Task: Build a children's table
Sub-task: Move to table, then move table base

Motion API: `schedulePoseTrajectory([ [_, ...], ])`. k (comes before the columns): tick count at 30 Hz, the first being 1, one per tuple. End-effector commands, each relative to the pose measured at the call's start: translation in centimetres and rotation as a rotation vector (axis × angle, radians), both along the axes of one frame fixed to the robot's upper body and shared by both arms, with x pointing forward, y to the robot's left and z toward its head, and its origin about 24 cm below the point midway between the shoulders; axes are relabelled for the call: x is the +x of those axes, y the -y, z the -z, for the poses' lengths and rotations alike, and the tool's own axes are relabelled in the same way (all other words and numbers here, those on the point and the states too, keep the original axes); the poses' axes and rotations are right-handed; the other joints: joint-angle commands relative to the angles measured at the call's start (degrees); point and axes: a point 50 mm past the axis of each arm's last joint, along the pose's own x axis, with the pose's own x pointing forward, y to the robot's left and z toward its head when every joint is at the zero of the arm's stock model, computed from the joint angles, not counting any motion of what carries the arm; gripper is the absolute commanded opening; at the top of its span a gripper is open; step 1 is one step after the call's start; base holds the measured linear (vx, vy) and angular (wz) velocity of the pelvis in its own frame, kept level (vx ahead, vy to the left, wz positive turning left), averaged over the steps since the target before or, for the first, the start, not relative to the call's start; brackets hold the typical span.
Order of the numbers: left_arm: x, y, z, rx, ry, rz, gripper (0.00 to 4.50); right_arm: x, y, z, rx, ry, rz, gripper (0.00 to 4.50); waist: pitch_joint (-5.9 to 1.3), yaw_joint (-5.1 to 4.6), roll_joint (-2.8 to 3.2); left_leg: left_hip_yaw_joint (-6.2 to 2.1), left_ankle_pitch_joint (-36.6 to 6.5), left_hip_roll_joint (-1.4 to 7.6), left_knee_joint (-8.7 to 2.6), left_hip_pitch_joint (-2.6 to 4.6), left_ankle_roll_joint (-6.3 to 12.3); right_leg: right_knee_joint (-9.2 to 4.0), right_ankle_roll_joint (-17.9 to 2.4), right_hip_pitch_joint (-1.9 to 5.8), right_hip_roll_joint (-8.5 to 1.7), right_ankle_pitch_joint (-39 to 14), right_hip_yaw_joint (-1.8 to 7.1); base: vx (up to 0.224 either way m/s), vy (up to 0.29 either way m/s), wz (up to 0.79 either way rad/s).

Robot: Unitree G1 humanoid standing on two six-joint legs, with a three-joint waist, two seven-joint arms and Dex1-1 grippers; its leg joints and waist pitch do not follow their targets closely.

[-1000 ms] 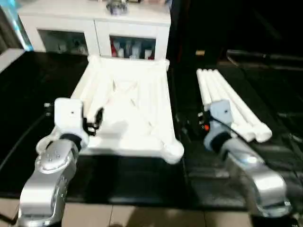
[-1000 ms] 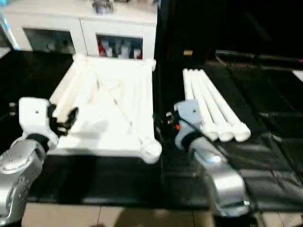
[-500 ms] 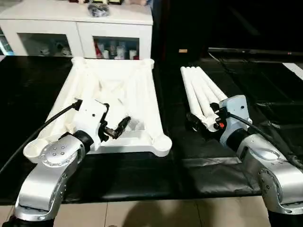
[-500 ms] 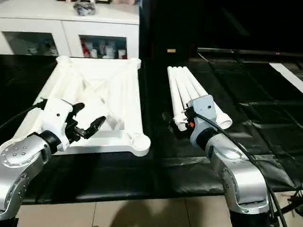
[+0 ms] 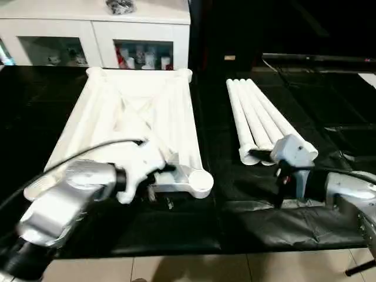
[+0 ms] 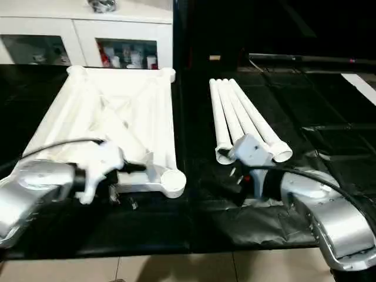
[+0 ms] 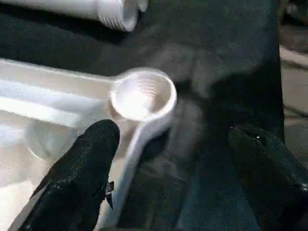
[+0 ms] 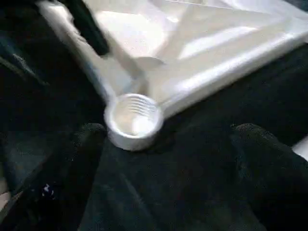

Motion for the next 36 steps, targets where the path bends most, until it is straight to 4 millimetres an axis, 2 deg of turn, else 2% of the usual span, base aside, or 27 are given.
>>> schedulePoseTrajectory([
  [1, 0.2, -0.3, 0.1, 0.038, 0.016, 0.013, 3.78, -0.3, 0.0, 0.2, -0.008, -0.01, -0.022, 4.5, -2.89, 0.31, 0.69, -0.21, -14.3, 2.15, -4.39, 1.13, -0.71, -4.68, -11.1, 2.21, -3.79, -11.0, 2.28, 0.0, 0.0, 0.0],
  [2, 0.6, -0.3, 0.1, 0.033, 0.014, 0.0, 3.78, -0.4, -0.1, 0.6, -0.011, -0.011, -0.03, 4.5, -2.87, 0.46, 1.08, -0.27, -14.5, 2.21, -4.45, 1.13, -1.02, -4.77, -10.9, 2.13, -3.84, -11.2, 2.3, 0.0, 0.0, 0.0],
  [3, 0.7, -0.3, 0.2, 0.026, 0.002, -0.009, 3.48, -0.7, -0.1, 1.0, -0.016, -0.013, -0.041, 4.5, -2.86, 0.62, 1.03, -0.14, -15.7, 2.18, -4.37, 1.27, -1.48, -4.91, -10.7, 1.86, -3.82, -12.0, 2.35, 0.0, 0.0, 0.0],
  [4, 0.8, -0.3, 0.3, 0.027, 0.002, -0.008, 3.48, -0.9, -0.1, 1.1, -0.021, -0.016, -0.051, 4.5, -2.91, 0.67, 1.08, -0.16, -15.7, 2.22, -4.38, 1.3, -1.5, -4.89, -10.7, 1.84, -3.82, -11.7, 2.36, 0.0, 0.0, 0.0],
  [5, 0.8, -0.1, 0.5, 0.029, 0.012, -0.007, 3.38, -1.1, -0.1, 1.4, -0.022, -0.028, -0.062, 4.5, -2.95, 0.69, 0.88, -0.12, -15.4, 2.24, -4.36, 1.25, -1.38, -4.9, -10.8, 1.86, -3.78, -11.2, 2.38, 0.0, 0.0, 0.0],
  [7, 0.8, 0.0, 0.6, 0.031, 0.022, -0.006, 3.34, -1.3, -0.1, 1.5, -0.022, -0.036, -0.067, 4.5, -3.13, 1.0, 0.96, -0.11, -13.6, 2.29, -4.24, 1.13, -0.82, -4.67, -11.3, 2.0, -3.85, -8.6, 2.39, 0.0, 0.0, 0.0],
  [8, 1.0, 0.0, 0.9, 0.037, 0.019, -0.013, 3.27, -1.3, -0.3, 1.6, -0.026, -0.043, -0.086, 4.5, -3.15, 0.91, 0.6, -0.06, -13.1, 2.27, -4.22, 1.04, -0.6, -4.65, -11.4, 2.05, -3.78, -8.0, 2.35, 0.0, 0.0, 0.0],
  [9, 1.1, -0.1, 1.3, 0.048, 0.015, -0.027, 3.04, -1.4, -0.4, 1.8, -0.029, -0.06, -0.096, 4.5, -3.19, 0.96, 0.73, -0.03, -12.2, 2.24, -4.13, 1.02, -0.35, -4.47, -11.6, 2.08, -3.77, -6.9, 2.35, 0.0, 0.0, 0.0],
  [10, 1.4, -0.3, 1.6, 0.06, 0.01, -0.032, 2.97, -1.5, -0.6, 1.9, -0.028, -0.074, -0.119, 4.5, -3.22, 0.92, 1.14, -0.06, -11.9, 2.2, -4.08, 1.04, -0.33, -4.4, -11.6, 2.07, -3.74, -6.5, 2.33, 0.0, 0.0, 0.0],
  [13, 2.5, -1.0, 2.2, 0.105, 0.035, -0.048, 2.92, -1.9, -1.2, 2.4, -0.025, -0.101, -0.163, 4.5, -3.36, 0.76, 1.4, -0.08, -11.9, 2.07, -3.95, 1.01, -0.08, -4.53, -11.7, 2.15, -3.59, -5.0, 2.31, 0.0, 0.0, 0.0],
  [14, 2.7, -1.2, 2.2, 0.113, 0.035, -0.052, 2.76, -1.9, -1.2, 2.4, -0.027, -0.103, -0.166, 4.5, -3.45, 0.75, 1.29, -0.12, -11.7, 2.05, -3.9, 0.95, -0.05, -4.43, -11.7, 2.28, -3.61, -4.5, 2.3, 0.0, 0.0, 0.0],
  [15, 3.0, -1.3, 2.2, 0.122, 0.03, -0.049, 2.63, -1.9, -1.3, 2.5, -0.037, -0.101, -0.171, 4.5, -3.45, 0.73, 1.65, -0.12, -12.0, 2.06, -3.96, 1.08, -0.25, -4.47, -11.9, 2.19, -3.6, -4.2, 2.29, 0.0, 0.0, 0.0],
  [17, 3.0, -1.4, 2.2, 0.127, 0.026, -0.048, 2.54, -1.9, -1.3, 2.5, -0.044, -0.099, -0.174, 4.5, -3.54, 0.81, 1.62, -0.2, -11.4, 2.2, -3.97, 1.11, -0.5, -4.13, -12.6, 2.31, -3.68, -2.3, 2.25, 0.0, 0.0, 0.0],
  [18, 3.2, -1.4, 2.5, 0.141, 0.011, -0.031, 2.47, -1.9, -1.3, 2.7, -0.045, -0.094, -0.178, 4.5, -3.49, 0.8, 1.83, -0.19, -11.6, 2.19, -3.96, 1.12, -0.44, -4.18, -13.0, 2.26, -3.66, -1.9, 2.23, 0.0, 0.0, 0.0],
  [19, 3.3, -1.4, 2.6, 0.152, 0.01, -0.008, 2.36, -1.7, -1.3, 2.7, -0.05, -0.086, -0.179, 4.5, -3.46, 0.78, 2.18, -0.16, -12.4, 2.1, -3.92, 1.13, -0.58, -4.24, -13.1, 2.31, -3.71, -2.6, 2.26, 0.0, 0.0, 0.0],
  [20, 3.5, -1.3, 2.8, 0.16, 0.01, -0.001, 2.24, -1.7, -1.3, 2.8, -0.054, -0.081, -0.181, 4.5, -3.43, 0.79, 1.99, -0.12, -12.7, 2.09, -3.95, 1.14, -0.53, -4.4, -13.1, 2.28, -3.75, -3.2, 2.29, 0.0, 0.0, 0.0],
  [21, 3.6, -1.3, 3.0, 0.169, 0.011, -0.001, 2.15, -1.6, -1.3, 2.8, -0.057, -0.078, -0.182, 4.5, -3.49, 0.83, 2.42, -0.18, -13.2, 2.11, -3.92, 1.11, -0.65, -4.39, -13.1, 2.36, -3.87, -4.1, 2.3, 0.0, 0.0, 0.0],
  [23, 3.9, -1.3, 3.2, 0.184, 0.014, 0.008, 2.01, -1.5, -1.2, 2.9, -0.06, -0.076, -0.183, 4.5, -3.52, 0.78, 2.35, -0.08, -13.4, 2.02, -3.84, 1.16, -0.5, -4.53, -13.1, 2.34, -3.79, -4.5, 2.35, 0.0, 0.0, 0.0],
  [25, 4.1, -1.3, 3.4, 0.19, 0.006, 0.02, 1.74, -1.4, -1.2, 2.8, -0.066, -0.071, -0.186, 4.5, -3.67, 0.92, 2.57, -0.14, -12.2, 2.03, -3.79, 0.96, -0.23, -4.37, -13.1, 2.59, -3.88, -4.1, 2.34, 0.0, 0.0, 0.0],
  [28, 4.4, -1.1, 3.3, 0.17, -0.018, 0.054, 1.51, -1.2, -1.1, 2.7, -0.066, -0.07, -0.189, 4.5, -3.82, 0.94, 2.96, -0.16, -11.4, 2.1, -3.72, 1.0, 0.03, -4.32, -13.5, 2.55, -3.88, -3.3, 2.28, 0.0, 0.0, 0.0],
  [30, 4.4, -1.0, 3.1, 0.154, -0.018, 0.054, 1.42, -1.2, -1.2, 2.7, -0.067, -0.067, -0.192, 4.5, -3.84, 0.84, 3.05, -0.18, -11.4, 2.16, -3.73, 1.0, 0.03, -4.19, -13.9, 2.54, -3.83, -2.0, 2.24, 0.0, 0.0, 0.0],
  [32, 4.5, -0.8, 3.1, 0.132, -0.021, 0.057, 1.22, -1.3, -1.2, 2.7, -0.068, -0.063, -0.202, 4.5, -3.84, 0.71, 2.83, -0.13, -11.5, 2.14, -3.73, 0.93, 0.22, -4.16, -14.1, 2.65, -3.86, -1.7, 2.22, 0.0, 0.0, 0.0],
  [36, 4.5, -0.8, 3.2, 0.123, -0.03, 0.072, 0.81, -1.2, -1.2, 2.7, -0.068, -0.059, -0.212, 4.5, -3.69, 0.73, 2.78, -0.04, -12.6, 2.19, -3.8, 1.03, 0.42, -4.47, -14.0, 2.5, -3.93, -4.6, 2.23, 0.0, 0.0, 0.0],
])
